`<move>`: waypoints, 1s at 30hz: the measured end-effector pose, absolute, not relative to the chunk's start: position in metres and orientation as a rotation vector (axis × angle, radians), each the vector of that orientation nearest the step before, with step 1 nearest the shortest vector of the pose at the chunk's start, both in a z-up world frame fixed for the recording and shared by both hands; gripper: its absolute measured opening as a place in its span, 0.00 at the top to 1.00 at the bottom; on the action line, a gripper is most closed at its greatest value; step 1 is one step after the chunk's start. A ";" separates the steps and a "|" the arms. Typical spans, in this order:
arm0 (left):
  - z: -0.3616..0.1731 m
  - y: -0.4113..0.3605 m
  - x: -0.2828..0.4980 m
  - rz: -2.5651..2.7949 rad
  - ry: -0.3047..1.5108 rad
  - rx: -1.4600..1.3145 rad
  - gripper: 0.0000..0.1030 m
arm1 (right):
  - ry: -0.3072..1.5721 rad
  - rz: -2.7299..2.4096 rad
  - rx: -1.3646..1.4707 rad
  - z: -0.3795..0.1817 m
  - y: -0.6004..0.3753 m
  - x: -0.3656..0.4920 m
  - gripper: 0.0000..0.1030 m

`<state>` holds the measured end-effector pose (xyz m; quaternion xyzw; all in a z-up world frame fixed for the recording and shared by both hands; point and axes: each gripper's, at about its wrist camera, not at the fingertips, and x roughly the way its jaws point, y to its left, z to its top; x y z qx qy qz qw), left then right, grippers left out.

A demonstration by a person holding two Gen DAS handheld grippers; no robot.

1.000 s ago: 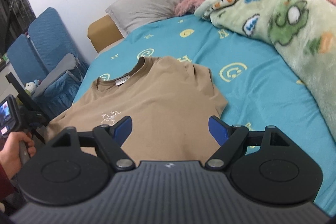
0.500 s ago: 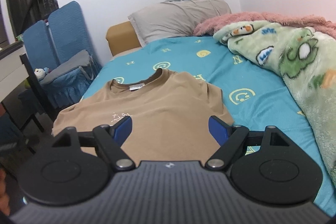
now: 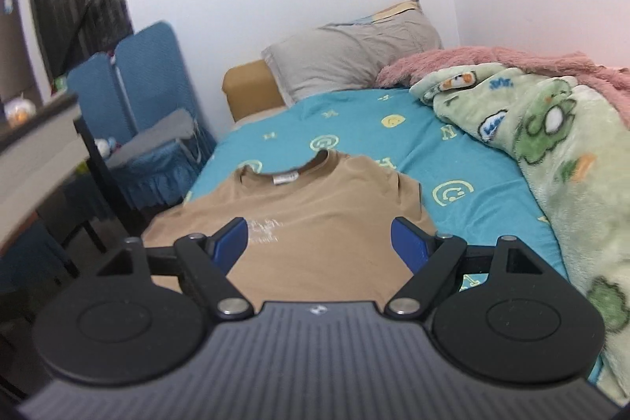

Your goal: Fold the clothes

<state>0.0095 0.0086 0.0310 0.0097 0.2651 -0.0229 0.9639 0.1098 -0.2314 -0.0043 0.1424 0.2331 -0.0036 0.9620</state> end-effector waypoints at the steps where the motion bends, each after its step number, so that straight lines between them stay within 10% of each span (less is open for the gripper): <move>1: 0.044 0.005 0.005 -0.040 0.528 0.015 0.05 | 0.485 -0.020 0.304 0.008 -0.231 0.109 0.21; 12: 0.117 -0.007 0.001 -0.011 0.503 -0.091 0.00 | 0.414 0.065 0.479 0.118 -0.254 0.129 0.21; 30: -0.161 0.028 0.172 -0.007 0.656 -0.111 0.01 | 0.549 -0.065 0.790 -0.165 -0.379 0.321 0.19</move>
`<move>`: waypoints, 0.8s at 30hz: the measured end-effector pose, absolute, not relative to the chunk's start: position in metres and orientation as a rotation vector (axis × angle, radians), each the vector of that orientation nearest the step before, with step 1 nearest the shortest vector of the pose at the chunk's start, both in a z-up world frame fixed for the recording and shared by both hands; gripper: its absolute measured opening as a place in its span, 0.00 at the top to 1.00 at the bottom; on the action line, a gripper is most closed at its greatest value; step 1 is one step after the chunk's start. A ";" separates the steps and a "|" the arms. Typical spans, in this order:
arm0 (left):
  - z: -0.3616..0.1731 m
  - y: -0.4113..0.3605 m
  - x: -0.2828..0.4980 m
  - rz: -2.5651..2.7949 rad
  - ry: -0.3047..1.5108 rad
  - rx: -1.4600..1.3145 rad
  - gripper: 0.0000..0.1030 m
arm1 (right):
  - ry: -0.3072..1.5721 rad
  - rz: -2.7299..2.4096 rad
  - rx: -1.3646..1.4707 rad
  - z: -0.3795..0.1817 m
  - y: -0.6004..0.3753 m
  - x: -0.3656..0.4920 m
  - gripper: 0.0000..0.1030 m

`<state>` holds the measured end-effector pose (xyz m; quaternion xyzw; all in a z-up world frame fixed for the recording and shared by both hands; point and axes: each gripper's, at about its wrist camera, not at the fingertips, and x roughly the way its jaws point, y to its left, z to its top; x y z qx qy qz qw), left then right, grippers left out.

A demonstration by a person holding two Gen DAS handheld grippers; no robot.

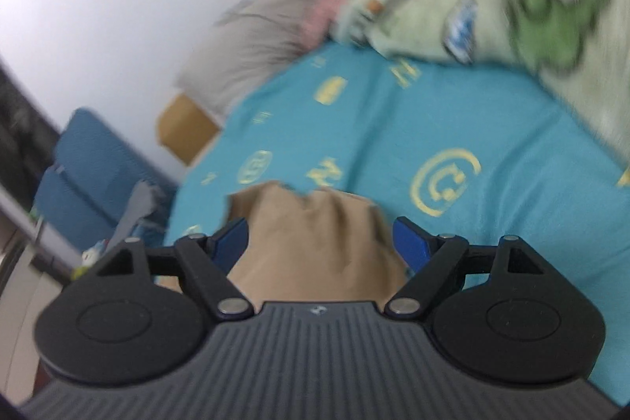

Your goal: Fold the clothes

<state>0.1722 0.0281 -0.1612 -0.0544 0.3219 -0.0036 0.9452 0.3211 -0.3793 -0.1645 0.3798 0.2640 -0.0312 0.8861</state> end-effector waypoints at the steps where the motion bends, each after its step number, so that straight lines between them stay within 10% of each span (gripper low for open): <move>1: -0.168 0.033 0.176 -0.008 0.668 -0.134 0.01 | 0.572 -0.067 0.784 -0.176 -0.378 0.329 0.19; 4: -0.180 0.042 0.183 -0.011 0.693 -0.184 0.01 | 0.656 -0.061 0.664 -0.200 -0.358 0.347 0.22; 7: -0.186 0.047 0.185 -0.013 0.694 -0.193 0.01 | 0.683 -0.055 0.514 -0.202 -0.328 0.353 0.45; 9: -0.186 0.048 0.183 -0.008 0.681 -0.187 0.01 | 0.679 -0.070 0.398 -0.193 -0.308 0.355 0.80; 12: -0.183 0.047 0.179 0.004 0.653 -0.188 0.01 | 0.627 -0.071 0.174 -0.172 -0.267 0.355 0.83; 21: -0.182 0.048 0.172 0.005 0.633 -0.201 0.01 | 0.594 0.292 -0.099 -0.159 -0.152 0.334 0.78; 24: -0.182 0.048 0.169 0.004 0.630 -0.205 0.01 | 0.592 0.394 -0.029 -0.147 -0.144 0.325 0.44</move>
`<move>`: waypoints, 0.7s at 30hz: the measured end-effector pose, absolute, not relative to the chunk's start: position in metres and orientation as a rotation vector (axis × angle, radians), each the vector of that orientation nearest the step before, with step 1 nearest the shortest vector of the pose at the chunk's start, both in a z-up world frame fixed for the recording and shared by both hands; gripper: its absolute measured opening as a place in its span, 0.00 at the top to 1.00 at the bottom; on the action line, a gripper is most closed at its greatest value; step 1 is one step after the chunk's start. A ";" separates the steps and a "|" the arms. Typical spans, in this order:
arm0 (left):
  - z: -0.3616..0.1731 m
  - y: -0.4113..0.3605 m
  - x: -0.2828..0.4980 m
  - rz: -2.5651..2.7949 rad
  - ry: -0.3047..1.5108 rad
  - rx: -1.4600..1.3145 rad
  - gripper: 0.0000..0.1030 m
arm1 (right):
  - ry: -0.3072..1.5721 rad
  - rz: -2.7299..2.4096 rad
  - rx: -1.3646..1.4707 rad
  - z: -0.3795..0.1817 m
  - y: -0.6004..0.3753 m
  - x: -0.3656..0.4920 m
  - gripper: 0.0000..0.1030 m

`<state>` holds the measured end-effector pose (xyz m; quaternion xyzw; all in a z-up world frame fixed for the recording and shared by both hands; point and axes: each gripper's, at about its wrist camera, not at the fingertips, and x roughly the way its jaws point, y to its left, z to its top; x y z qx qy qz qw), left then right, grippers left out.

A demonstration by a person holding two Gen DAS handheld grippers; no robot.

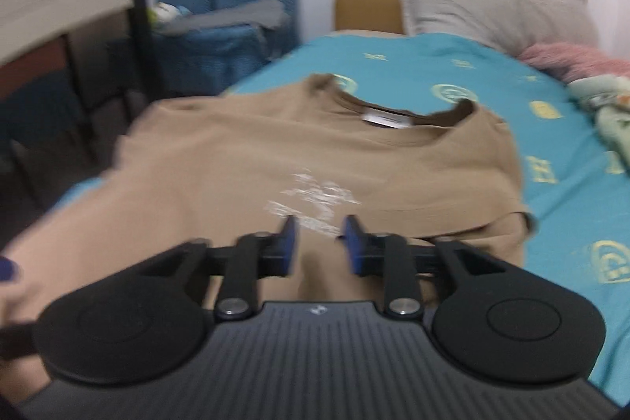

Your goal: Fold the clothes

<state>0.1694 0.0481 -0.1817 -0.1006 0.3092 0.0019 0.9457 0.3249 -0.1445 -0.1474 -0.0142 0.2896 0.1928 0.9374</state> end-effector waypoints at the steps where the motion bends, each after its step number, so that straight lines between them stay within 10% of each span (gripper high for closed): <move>1: -0.182 0.048 0.168 0.002 0.630 -0.206 0.01 | 0.565 0.408 0.018 -0.139 -0.150 0.321 0.34; 2: -0.182 0.048 0.167 -0.001 0.630 -0.208 0.01 | 0.533 0.415 0.072 -0.132 -0.159 0.318 0.20; 16: -0.189 0.053 0.169 -0.023 0.644 -0.268 0.01 | 0.650 0.059 0.644 -0.191 -0.292 0.372 0.22; 19: -0.192 0.051 0.170 -0.027 0.646 -0.264 0.01 | 0.629 0.069 0.674 -0.197 -0.295 0.382 0.28; 21: -0.193 0.050 0.170 -0.027 0.646 -0.249 0.01 | 0.607 0.095 0.697 -0.197 -0.292 0.390 0.60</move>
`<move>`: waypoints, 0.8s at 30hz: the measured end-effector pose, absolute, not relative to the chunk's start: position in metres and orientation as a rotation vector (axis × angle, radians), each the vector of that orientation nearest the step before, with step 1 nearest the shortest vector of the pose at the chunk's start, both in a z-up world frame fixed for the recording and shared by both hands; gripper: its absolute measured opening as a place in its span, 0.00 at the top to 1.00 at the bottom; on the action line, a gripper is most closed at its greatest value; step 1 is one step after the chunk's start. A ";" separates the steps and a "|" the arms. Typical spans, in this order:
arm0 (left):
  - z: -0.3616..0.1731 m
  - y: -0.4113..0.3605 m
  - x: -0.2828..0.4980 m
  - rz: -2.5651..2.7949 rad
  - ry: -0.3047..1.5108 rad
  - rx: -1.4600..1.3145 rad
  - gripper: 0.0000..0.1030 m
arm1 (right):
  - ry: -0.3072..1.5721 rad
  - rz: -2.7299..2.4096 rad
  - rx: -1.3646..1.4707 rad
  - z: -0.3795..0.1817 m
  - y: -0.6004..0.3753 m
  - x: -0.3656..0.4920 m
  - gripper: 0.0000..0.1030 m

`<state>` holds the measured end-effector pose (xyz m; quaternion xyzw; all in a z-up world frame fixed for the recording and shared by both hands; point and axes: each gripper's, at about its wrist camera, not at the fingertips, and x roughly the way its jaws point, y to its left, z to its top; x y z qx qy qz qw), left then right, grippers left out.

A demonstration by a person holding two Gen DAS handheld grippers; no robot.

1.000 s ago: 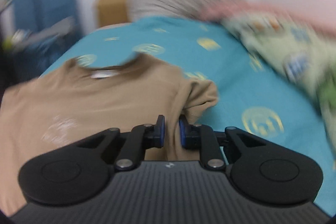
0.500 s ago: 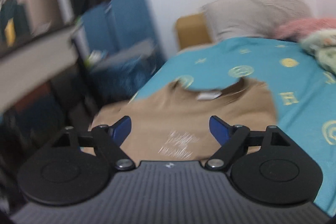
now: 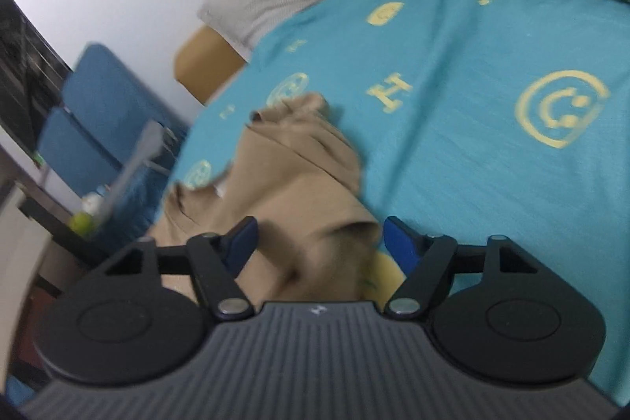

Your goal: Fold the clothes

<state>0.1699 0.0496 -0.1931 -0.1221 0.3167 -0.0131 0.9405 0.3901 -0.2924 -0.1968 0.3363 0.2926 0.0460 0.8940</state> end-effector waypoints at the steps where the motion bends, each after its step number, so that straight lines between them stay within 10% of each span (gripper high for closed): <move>1: -0.194 0.049 0.170 -0.026 0.646 -0.240 0.01 | 0.608 0.101 0.687 -0.195 -0.290 0.393 0.69; 5: -0.197 0.048 0.173 -0.030 0.653 -0.229 0.01 | 0.544 0.074 0.610 -0.176 -0.293 0.391 0.88; 20: -0.202 0.038 0.171 -0.057 0.650 -0.157 0.02 | 0.525 -0.243 0.701 -0.160 -0.425 0.365 0.87; 22: -0.202 0.038 0.169 -0.055 0.649 -0.155 0.02 | 0.602 -0.157 0.759 -0.163 -0.414 0.361 0.81; 24: -0.201 0.040 0.168 -0.049 0.652 -0.169 0.02 | 0.638 -0.083 0.837 -0.168 -0.400 0.353 0.26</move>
